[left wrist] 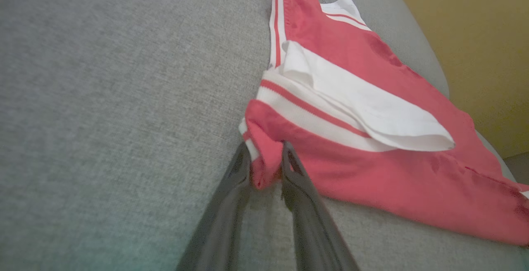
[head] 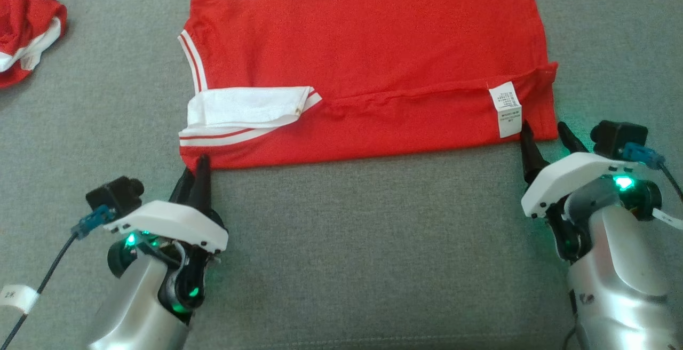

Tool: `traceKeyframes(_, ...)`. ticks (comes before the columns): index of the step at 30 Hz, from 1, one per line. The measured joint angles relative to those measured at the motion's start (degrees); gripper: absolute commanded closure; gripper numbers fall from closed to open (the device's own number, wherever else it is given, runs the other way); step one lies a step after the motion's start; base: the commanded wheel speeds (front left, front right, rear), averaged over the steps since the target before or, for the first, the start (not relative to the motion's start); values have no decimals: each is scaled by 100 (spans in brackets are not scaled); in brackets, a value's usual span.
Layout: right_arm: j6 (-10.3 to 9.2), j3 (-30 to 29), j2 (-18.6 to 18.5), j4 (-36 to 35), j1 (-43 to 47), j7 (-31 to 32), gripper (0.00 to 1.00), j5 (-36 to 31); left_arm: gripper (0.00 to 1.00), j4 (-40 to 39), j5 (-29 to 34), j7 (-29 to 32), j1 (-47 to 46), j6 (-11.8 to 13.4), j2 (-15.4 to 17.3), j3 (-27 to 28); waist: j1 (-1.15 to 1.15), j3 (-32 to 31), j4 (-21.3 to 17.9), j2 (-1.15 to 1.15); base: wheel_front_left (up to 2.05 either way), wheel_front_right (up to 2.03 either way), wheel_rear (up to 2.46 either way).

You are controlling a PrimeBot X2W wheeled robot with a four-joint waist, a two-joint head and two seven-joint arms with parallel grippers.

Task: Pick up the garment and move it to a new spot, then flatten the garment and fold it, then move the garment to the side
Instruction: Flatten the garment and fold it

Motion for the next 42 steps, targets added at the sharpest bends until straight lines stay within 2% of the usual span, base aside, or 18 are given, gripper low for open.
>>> traceKeyframes(3,0,34,-2,151,-118,2,0,1,100,123,-23,0,-79,-20,-36,-2,0,20,12,0,0,0,0)
traceKeyframes(6,0,73,-3,289,-259,24,0,1,100,220,-23,-1,-149,-82,-68,-14,0,24,31,0,0,0,0)
traceKeyframes(7,0,91,-3,321,-278,23,7,3,100,235,-23,-12,-168,-97,-76,-20,0,21,37,0,0,0,0)
traceKeyframes(8,0,99,-4,353,-289,21,39,12,100,248,-20,-41,-177,-102,-80,-36,0,14,43,0,0,0,0)
traceKeyframes(9,0,107,-5,375,-300,12,54,55,100,258,3,-76,-180,-121,-83,-47,0,1,47,0,0,0,0)
traceKeyframes(13,0,103,-3,436,-315,-11,83,175,100,211,119,-185,-180,-203,-73,-143,0,-106,58,0,0,0,0)
traceKeyframes(14,0,102,-3,431,-315,-12,93,242,100,149,153,-209,-180,-204,-63,-160,0,-146,60,0,0,0,0)
traceKeyframes(16,0,90,-3,393,-315,-10,100,389,100,-25,232,-245,-180,-204,-7,-180,0,-235,62,0,0,0,0)
traceKeyframes(23,0,-112,0,41,-301,289,100,624,100,-871,393,-114,-136,-163,326,-252,0,-565,64,0,0,0,0)
traceKeyframes(31,0,-281,8,-533,646,950,100,694,100,-2047,433,517,860,180,849,-538,-1,-903,71,0,0,0,0)
traceKeyframes(37,0,-378,27,-1163,1491,1134,100,831,100,-2332,309,544,1673,464,927,-545,-1,-932,86,0,0,0,0)
traceKeyframes(39,0,-386,31,-1263,1627,1135,100,883,100,-2327,242,489,1756,468,909,-547,-1,-925,80,0,0,0,0)
traceKeyframes(40,0,-391,31,-1312,1685,1135,87,904,100,-2312,229,471,1762,468,900,-552,-1,-920,77,0,0,0,0)
traceKeyframes(41,0,-394,32,-1340,1721,1134,57,910,100,-2283,229,456,1759,468,894,-552,0,-913,73,0,0,0,0)
traceKeyframes(42,0,-404,33,-1378,1753,1131,0,909,100,-2250,229,453,1756,468,889,-550,0,-908,67,0,0,0,0)
